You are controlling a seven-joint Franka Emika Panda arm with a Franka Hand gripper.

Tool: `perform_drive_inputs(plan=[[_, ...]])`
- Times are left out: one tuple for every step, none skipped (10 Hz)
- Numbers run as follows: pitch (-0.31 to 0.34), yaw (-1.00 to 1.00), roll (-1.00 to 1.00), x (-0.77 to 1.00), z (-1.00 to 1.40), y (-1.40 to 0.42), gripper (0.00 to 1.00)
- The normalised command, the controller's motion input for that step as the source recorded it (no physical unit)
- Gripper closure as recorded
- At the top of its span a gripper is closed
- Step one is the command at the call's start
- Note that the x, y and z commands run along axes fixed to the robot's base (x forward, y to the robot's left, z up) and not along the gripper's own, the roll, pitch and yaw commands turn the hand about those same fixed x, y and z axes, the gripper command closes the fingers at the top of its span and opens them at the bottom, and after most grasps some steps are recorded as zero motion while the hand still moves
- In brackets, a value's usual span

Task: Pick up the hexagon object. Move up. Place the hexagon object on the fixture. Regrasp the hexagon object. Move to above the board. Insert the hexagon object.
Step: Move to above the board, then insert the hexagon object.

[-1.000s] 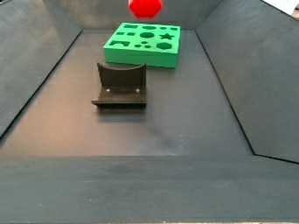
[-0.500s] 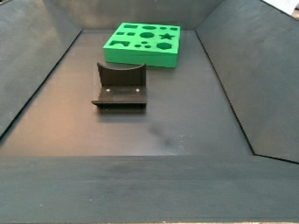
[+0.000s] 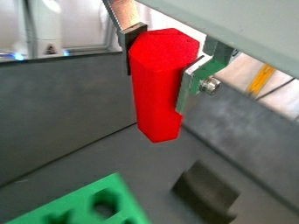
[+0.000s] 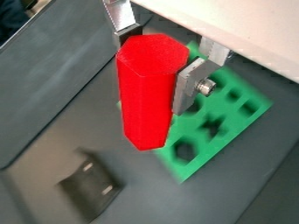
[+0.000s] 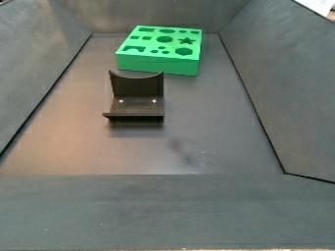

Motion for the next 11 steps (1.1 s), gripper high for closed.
perform_drive_inputs(plan=[[0.117,-0.1,-1.0,-0.11,0.18,-0.55,1.0],[0.117,-0.09,-1.0,-0.07,0.12,-0.35,1.0],[0.077,-0.06,-0.8,-0.04,0.05,-0.13,1.0],[0.031,-0.04,-0.58,-0.05,0.04,-0.08,1.0],[-0.007,-0.02,-0.35,-0.06,0.02,-0.03,1.0],[-0.024,-0.01,-0.27,-0.05,0.01,-0.01,1.0],[0.0,0.0,0.0,0.0,-0.05,0.0,1.0],[0.0,-0.3,-0.11,0.22,-0.35,0.17,1.0],[-0.08,-0.43,-0.23,0.18,-0.52,0.29,1.0],[-0.079,-0.59,-0.21,0.11,-0.49,0.2,1.0],[-0.119,-0.72,-0.24,0.12,-0.5,0.05,1.0]])
